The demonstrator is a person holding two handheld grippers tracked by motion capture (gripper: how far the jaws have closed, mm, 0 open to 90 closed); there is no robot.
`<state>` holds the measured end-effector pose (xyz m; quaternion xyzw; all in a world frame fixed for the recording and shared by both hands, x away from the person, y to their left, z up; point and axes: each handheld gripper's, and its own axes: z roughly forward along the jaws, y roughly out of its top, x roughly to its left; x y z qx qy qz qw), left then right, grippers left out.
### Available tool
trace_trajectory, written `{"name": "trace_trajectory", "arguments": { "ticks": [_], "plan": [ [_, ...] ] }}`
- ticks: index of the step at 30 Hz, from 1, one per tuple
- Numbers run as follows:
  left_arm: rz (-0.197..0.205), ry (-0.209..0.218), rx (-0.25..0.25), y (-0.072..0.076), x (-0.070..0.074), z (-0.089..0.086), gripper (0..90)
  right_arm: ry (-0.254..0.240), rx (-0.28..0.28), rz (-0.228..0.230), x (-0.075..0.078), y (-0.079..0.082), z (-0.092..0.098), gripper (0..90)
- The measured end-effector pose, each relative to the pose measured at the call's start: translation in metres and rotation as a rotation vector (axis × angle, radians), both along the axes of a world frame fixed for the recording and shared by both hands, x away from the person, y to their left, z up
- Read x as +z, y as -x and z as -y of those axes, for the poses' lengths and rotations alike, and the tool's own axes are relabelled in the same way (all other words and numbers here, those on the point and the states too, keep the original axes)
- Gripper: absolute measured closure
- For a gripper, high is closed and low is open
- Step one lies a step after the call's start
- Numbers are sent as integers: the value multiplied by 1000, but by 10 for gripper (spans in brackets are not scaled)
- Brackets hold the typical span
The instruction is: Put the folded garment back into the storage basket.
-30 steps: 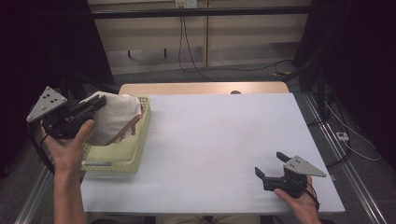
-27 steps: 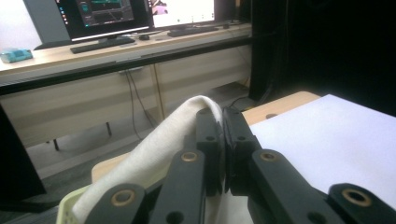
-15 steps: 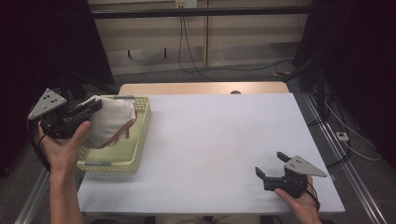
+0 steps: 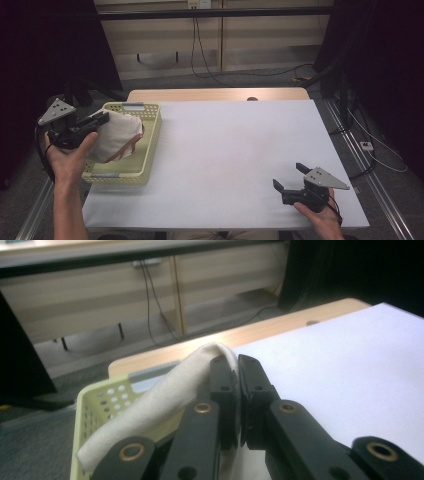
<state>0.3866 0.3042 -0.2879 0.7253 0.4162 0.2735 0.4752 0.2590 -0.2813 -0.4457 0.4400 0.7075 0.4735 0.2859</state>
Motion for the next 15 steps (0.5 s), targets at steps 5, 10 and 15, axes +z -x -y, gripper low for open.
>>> {"name": "trace_trajectory", "arguments": {
  "ticks": [5, 10, 15],
  "plan": [
    [-30, -1, 2, -7, -9, -3, 869, 0, -1, 0, 0, 0, 0, 33],
    [-72, -8, 4, -14, -21, -4, 868, -1, -1, 0, 0, 0, 0, 33],
    [-118, -30, -2, -22, -31, -1, 868, 1, -1, -1, 0, 0, 0, 33]
  ]
}}
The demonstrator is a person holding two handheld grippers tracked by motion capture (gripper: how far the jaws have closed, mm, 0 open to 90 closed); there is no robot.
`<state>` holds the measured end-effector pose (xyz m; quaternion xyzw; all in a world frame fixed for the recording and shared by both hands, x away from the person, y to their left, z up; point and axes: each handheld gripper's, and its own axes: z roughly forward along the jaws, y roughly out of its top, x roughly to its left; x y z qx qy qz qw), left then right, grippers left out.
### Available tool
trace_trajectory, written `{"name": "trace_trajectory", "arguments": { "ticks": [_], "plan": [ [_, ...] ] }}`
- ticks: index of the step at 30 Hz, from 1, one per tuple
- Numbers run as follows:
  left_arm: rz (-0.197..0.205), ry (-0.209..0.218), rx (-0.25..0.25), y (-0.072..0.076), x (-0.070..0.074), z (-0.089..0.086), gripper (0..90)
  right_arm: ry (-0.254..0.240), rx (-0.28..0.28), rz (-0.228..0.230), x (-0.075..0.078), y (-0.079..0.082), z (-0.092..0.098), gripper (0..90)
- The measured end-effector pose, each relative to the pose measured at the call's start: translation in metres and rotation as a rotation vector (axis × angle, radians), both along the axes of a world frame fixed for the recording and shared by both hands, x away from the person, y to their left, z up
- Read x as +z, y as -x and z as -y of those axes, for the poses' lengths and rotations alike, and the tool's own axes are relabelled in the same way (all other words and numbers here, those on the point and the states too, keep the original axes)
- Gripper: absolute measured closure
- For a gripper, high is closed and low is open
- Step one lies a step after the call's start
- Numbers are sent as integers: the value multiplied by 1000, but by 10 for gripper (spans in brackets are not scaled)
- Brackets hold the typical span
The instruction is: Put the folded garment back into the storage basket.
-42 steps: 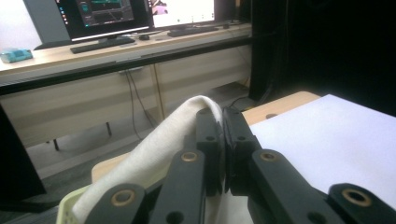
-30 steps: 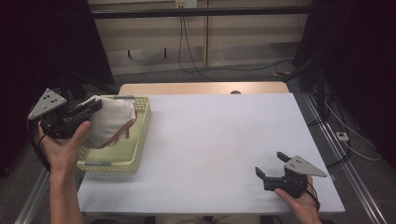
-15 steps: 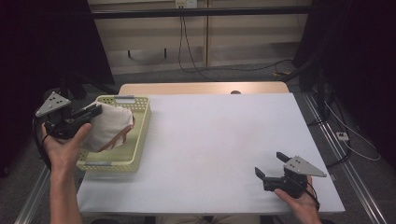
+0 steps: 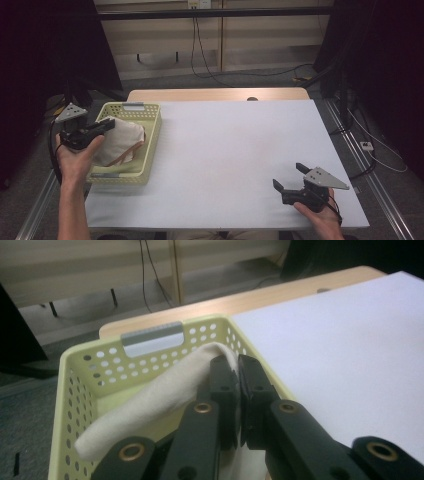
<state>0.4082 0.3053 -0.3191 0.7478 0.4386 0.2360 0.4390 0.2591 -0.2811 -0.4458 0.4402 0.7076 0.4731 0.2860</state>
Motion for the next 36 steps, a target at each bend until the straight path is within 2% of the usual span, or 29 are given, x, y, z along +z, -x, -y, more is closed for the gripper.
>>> {"name": "trace_trajectory", "arguments": {
  "ticks": [4, 9, 12, 17, 19, 21, 31, 34, 36],
  "plan": [
    [-22, -5, -11, -5, -7, 3, 869, 1, 0, 2, 0, 0, 0, 34],
    [-64, 12, -20, -13, -19, 8, 868, 0, 0, 1, 0, 0, 0, 34],
    [-72, 19, -24, -17, -24, 10, 868, 1, 1, -1, 0, 0, 0, 34],
    [-110, 29, -19, -23, -34, 4, 867, 0, 2, -5, 0, 0, 0, 34],
    [-121, 60, -9, -26, -39, 0, 868, 0, 4, -5, -1, 0, 0, 34],
    [-134, 68, 6, -28, -43, -3, 868, 1, 6, -4, -1, 0, -1, 34],
    [-136, 95, -5, -35, -46, -1, 867, 2, 8, -4, -1, -1, -1, 34],
    [-139, 84, 8, -36, -47, -2, 867, 2, 8, -5, -1, -1, -1, 34],
    [-154, 56, 27, -38, -49, -3, 867, 4, 9, -6, -1, -1, -1, 34]
  ]
}}
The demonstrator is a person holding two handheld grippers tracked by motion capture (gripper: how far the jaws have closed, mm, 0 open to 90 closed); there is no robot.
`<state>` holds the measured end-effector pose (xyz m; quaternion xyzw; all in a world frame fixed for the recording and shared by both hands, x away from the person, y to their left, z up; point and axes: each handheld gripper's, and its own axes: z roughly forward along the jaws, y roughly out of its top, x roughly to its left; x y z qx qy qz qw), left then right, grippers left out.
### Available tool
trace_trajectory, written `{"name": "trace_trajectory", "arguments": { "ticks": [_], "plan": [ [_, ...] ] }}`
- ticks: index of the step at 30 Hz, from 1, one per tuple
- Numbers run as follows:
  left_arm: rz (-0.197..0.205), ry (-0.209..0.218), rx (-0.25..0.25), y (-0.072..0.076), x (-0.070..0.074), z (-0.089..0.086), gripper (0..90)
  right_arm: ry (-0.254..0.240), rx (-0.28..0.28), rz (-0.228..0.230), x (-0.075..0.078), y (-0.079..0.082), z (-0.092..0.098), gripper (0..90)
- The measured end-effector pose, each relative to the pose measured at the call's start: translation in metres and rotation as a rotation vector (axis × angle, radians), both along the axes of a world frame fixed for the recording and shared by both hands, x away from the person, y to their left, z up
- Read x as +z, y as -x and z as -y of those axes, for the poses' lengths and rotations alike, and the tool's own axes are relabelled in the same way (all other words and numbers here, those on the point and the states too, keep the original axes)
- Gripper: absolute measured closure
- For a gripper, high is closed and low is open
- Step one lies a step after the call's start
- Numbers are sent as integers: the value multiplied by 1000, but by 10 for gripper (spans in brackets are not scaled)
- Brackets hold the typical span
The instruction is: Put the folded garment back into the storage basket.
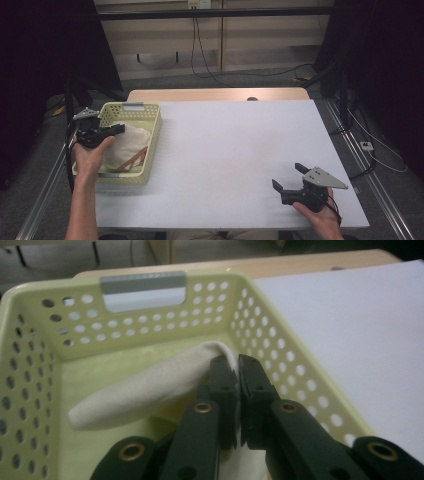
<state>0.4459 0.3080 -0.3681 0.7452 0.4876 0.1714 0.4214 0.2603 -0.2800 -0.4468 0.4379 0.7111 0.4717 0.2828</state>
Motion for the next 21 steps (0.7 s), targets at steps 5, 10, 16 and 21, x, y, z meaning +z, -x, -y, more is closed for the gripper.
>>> {"name": "trace_trajectory", "arguments": {
  "ticks": [5, 10, 16, 21],
  "plan": [
    [-3, -54, 11, -2, 1, 5, 867, 0, -1, -1, 0, -1, 0, 34],
    [-12, -47, 5, -7, -2, 7, 867, 3, -1, -2, 0, -1, 0, 34],
    [2, -41, -1, -12, -4, 13, 867, 2, -2, -1, 0, -1, 0, 34],
    [-4, -77, 7, -16, -6, 18, 867, 3, 1, -2, 0, -1, 0, 34]
  ]
}}
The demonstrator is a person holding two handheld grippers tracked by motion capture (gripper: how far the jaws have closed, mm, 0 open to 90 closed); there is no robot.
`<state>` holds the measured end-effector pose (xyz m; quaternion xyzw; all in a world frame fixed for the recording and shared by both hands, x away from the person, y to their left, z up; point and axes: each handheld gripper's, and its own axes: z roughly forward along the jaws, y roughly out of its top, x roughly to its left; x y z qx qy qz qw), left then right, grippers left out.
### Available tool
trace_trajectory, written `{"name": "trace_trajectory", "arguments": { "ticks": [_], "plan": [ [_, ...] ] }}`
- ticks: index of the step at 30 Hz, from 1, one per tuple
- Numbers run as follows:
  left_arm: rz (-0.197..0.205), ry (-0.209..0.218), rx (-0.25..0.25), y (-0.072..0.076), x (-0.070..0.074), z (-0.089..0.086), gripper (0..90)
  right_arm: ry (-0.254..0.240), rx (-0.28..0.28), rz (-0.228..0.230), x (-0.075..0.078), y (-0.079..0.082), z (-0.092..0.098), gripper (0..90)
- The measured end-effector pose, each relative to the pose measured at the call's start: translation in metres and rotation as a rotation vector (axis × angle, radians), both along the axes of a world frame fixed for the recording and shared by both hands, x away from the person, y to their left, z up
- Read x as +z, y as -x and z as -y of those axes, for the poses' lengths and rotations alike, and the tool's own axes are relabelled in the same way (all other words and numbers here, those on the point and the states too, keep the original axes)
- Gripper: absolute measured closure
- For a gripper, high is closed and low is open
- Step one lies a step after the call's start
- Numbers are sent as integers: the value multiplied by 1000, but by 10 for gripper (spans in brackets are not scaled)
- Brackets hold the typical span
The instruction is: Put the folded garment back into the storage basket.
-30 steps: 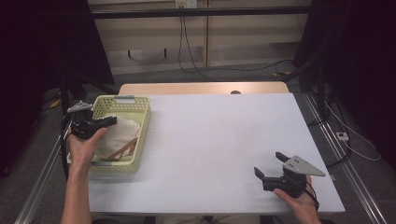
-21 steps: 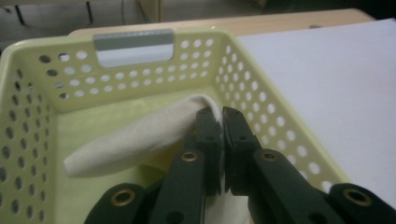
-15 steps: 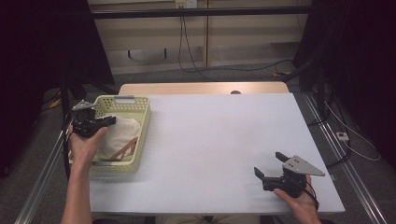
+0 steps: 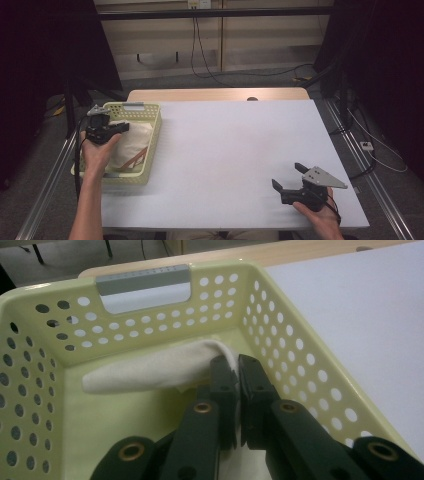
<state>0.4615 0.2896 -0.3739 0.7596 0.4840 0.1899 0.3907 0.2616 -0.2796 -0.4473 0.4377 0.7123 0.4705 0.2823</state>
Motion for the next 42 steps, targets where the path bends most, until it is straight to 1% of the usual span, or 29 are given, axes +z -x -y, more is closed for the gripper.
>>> {"name": "trace_trajectory", "arguments": {
  "ticks": [7, 9, 10, 11, 13, 17, 20, 21, 23, 30, 36, 38, 42],
  "plan": [
    [-14, -13, 7, -4, -2, -1, 866, 4, -2, 1, 0, 0, 0, 35],
    [-13, -41, 0, -6, -3, 0, 866, 4, -2, 1, 0, 0, 0, 35],
    [-18, -70, 9, -7, -3, 0, 866, 4, -2, 1, 0, 0, 0, 35],
    [-22, -77, 13, -7, -2, 0, 866, 4, -1, 0, 0, 0, 0, 35],
    [-27, -71, 14, -8, -3, -2, 866, 4, -3, 1, 0, 0, 0, 35],
    [-51, -85, 21, -11, -6, -3, 865, 4, -2, 1, 0, 0, 0, 35],
    [-66, -92, 37, -13, -9, -5, 865, 5, -2, 1, 0, 0, 0, 35],
    [-71, -100, 29, -13, -9, -6, 865, 5, -3, 1, 0, 0, 0, 35],
    [-72, -99, 35, -14, -10, -5, 864, 5, 1, 0, 0, 1, -1, 35],
    [-101, -114, 44, -16, -13, -9, 864, 4, 2, 1, 0, 1, -1, 35],
    [-116, -127, 51, -19, -16, -12, 863, 3, 1, -2, 0, 1, -1, 35],
    [-125, -121, 56, -20, -17, -12, 864, 4, 2, -1, 0, 1, -2, 35],
    [-146, -130, 62, -22, -21, -14, 863, 2, 2, -1, 0, 1, -1, 35]
  ]
}}
